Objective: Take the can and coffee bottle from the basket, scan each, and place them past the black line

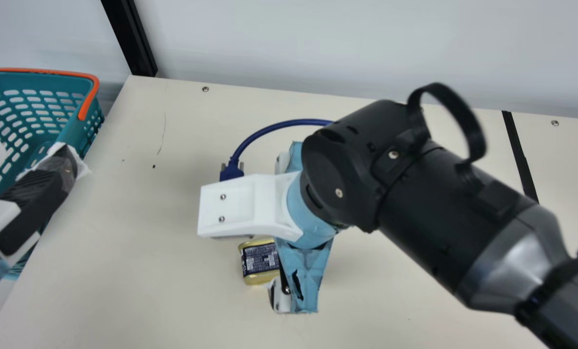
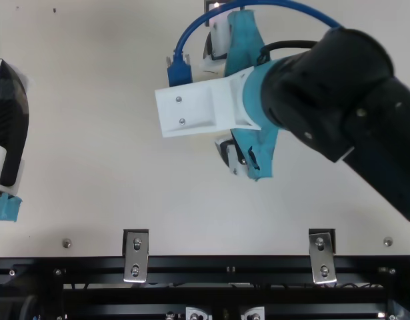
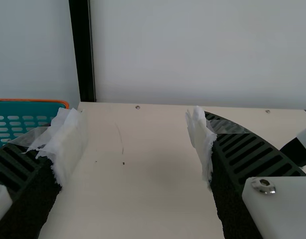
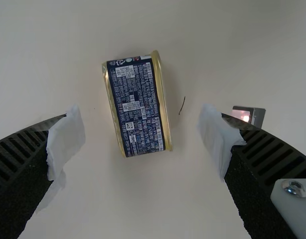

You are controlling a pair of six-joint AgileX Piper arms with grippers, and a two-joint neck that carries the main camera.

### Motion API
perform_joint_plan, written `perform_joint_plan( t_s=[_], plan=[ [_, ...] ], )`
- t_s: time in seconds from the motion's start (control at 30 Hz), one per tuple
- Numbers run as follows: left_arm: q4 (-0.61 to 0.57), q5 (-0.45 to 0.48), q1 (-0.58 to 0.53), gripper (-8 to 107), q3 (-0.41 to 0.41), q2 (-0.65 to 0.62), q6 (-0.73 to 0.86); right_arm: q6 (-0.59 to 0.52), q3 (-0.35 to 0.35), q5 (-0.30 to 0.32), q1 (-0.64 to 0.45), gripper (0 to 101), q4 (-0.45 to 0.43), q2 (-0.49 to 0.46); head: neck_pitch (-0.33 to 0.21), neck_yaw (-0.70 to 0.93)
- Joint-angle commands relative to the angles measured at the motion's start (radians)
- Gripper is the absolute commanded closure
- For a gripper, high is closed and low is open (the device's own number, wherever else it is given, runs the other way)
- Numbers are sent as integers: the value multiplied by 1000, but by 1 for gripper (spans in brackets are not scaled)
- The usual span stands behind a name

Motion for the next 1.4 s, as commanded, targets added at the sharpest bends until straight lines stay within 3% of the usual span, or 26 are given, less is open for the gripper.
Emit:
perform_joint_plan(
  t_s=[0.0, 0.37, 0.93, 0.97, 1.0, 1.37],
  plan=[
    [0, 0, 0, 9, 0, 0, 0, -5, 10, -14, 3, 0, -14, 14, -15, -9],
    [0, 0, 0, 9, 0, 0, 0, -15, 35, -75, 18, 0, -63, 90, -15, -9],
    [0, 0, 0, 9, 0, 0, 0, -12, 4, -75, 25, 0, -69, 155, -15, -9],
    [0, 0, 0, 9, 0, 0, 0, -11, 2, -73, 25, 43, -69, 156, -15, -9],
    [0, 0, 0, 9, 0, 0, 0, -11, 2, -72, 24, 101, -68, 157, -15, -9],
    [0, 0, 0, 9, 0, 0, 0, 29, -19, -22, 18, 101, -56, 110, -15, -9]
  ],
)
